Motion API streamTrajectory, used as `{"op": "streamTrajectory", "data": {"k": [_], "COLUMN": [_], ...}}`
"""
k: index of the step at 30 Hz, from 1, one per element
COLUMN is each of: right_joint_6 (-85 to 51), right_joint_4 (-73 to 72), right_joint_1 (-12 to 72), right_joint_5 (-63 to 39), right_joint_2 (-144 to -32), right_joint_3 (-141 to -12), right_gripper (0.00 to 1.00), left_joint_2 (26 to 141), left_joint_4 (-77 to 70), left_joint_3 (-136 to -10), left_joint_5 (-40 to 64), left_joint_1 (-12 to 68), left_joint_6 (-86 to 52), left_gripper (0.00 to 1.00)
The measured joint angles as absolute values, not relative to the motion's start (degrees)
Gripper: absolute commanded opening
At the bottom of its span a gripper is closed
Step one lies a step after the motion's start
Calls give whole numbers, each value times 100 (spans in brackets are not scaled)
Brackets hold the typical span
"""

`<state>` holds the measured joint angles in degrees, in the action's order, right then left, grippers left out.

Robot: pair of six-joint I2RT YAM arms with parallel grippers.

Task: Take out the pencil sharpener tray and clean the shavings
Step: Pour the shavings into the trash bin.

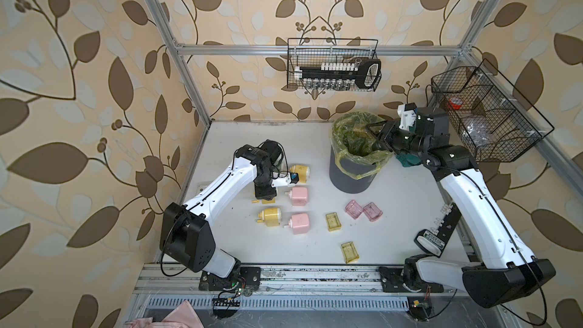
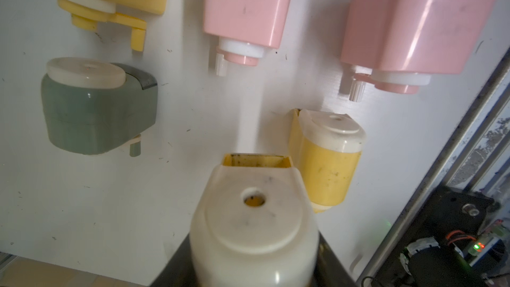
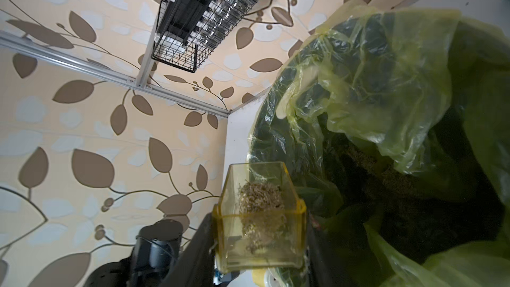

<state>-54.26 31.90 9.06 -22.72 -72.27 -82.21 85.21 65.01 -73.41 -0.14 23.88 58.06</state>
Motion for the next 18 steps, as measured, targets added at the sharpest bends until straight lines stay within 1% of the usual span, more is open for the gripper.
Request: {"op": "streamTrajectory", "data": {"k": [7, 14, 18], "right_joint_6": [-7817, -9310, -10020], "right_joint_4": [2217, 1785, 1251], "right_joint_1": [508, 421, 252], "right_joint_5": [-3524, -4010, -4180], "right_joint_2": [-7380, -7474, -7365], "right_joint_3": [-7609, -7426, -7026], "right_gripper": [0, 0, 0], "left_joint_2": [8521, 8523, 8527], "left_joint_4": [6165, 5996, 5940], "left_joint_3": [-7240, -7190, -7190], "left_joint_5": [-45, -43, -23], "left_joint_1": [2388, 2388, 2388], "left_joint_6": [5811, 5808, 5806], "left_gripper": [0, 0, 0]}}
